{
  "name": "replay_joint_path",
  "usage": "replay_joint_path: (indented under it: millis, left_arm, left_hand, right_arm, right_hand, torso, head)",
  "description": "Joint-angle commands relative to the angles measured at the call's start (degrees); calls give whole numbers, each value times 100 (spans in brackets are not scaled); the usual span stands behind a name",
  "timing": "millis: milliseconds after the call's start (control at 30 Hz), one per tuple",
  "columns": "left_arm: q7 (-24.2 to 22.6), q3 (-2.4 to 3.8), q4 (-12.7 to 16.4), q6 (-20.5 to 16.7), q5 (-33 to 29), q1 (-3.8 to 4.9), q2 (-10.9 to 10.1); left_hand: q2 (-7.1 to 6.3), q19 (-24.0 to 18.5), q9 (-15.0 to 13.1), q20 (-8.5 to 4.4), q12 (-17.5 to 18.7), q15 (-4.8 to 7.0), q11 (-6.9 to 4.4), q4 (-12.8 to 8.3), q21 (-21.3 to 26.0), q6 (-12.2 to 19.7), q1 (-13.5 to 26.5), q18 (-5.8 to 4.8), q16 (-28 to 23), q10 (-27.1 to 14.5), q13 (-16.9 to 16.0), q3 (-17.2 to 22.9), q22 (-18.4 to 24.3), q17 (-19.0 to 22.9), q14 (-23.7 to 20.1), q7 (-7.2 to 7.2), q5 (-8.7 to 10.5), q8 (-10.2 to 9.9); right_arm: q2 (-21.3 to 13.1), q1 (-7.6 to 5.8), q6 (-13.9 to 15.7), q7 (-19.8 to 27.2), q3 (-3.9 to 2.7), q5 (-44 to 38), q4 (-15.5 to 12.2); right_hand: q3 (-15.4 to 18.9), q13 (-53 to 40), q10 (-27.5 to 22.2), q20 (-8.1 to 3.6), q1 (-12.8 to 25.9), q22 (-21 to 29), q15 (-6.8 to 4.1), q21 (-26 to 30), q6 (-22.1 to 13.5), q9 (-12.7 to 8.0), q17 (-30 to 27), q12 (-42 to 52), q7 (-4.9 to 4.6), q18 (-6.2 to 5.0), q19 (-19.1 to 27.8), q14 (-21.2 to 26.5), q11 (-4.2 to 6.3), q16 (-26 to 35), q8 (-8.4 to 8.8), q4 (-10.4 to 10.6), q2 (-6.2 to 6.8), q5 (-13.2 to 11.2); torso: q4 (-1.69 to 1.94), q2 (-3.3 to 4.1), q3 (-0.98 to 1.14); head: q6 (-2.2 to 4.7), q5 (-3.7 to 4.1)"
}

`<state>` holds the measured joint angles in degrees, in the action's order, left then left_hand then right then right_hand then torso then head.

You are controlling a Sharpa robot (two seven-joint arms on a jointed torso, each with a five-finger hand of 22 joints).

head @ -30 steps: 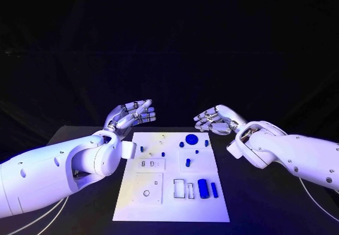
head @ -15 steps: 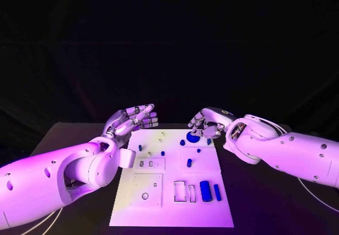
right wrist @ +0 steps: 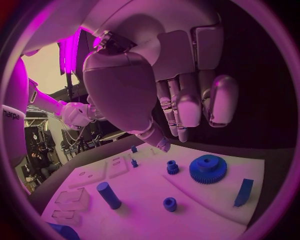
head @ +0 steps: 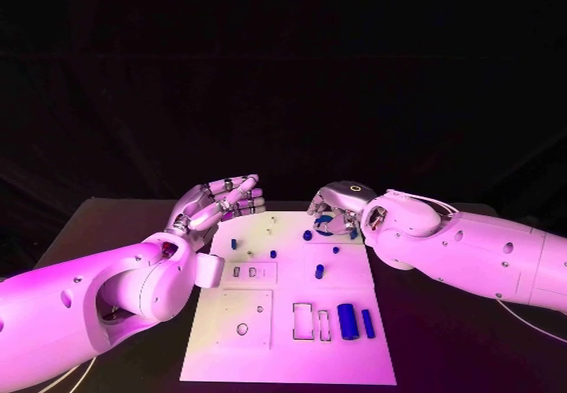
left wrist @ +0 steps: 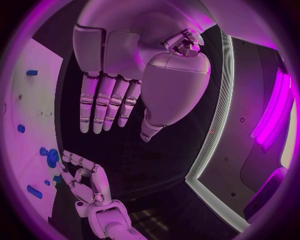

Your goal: Assemble the parts on the task board

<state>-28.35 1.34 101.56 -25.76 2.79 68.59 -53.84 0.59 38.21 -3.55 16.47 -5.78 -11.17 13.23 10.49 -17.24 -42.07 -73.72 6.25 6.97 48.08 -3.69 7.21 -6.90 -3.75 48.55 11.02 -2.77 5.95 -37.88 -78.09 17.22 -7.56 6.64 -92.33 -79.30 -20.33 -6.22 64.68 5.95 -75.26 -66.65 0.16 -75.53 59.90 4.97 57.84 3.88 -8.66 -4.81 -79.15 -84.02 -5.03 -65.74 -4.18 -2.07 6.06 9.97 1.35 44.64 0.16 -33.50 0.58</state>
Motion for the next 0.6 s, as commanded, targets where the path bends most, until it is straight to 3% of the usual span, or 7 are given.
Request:
replay_joint_path:
  millis: [33, 267, 600]
  left_arm:
    - [-33, 12, 53, 71, 102, 33, -15]
    - [-19, 17, 100, 67, 104, 74, -48]
    - [-29, 18, 92, 60, 104, 90, -41]
  left_hand:
    - [15, 38, 6, 12, 37, -24, 18, -23, -37, 14, -31, 56, -27, 21, 4, -17, 5, 6, -10, 505, -16, -23]
    - [19, 36, 9, 13, 51, -30, 21, -26, -36, 28, -27, 59, -51, 21, 4, -26, 10, 8, -26, 508, -16, -36]
    - [22, 21, 11, 17, 74, -40, 28, -32, -26, 38, -21, 56, -95, 20, 4, -43, 21, 9, -56, 516, -16, -58]
  right_arm:
    - [52, -5, -319, -177, 5, -376, 34]
    - [158, -4, -737, -405, 19, -617, 44]
    - [264, -2, -890, -469, 28, -699, 74]
  right_hand:
    - [-12, -13, -38, 0, 0, -142, 17, -94, 0, 7, 144, 13, 33, 77, -61, -226, -19, -139, 9, 25, 63, -6]
    - [35, -46, -99, 11, 56, -587, 30, -387, -51, 11, 575, 10, 76, 144, -214, -260, -15, -552, 21, 116, 126, -69]
    - [40, -81, -75, 22, 44, -774, 16, -508, -71, 14, 739, 38, 91, 174, -282, -264, -5, -715, 22, 152, 112, -69]
  torso:
    - [20, 68, -14]
    - [35, 104, -22]
    - [59, 155, -15]
  head:
    - [10, 15]
    - [11, 30]
    - [47, 42]
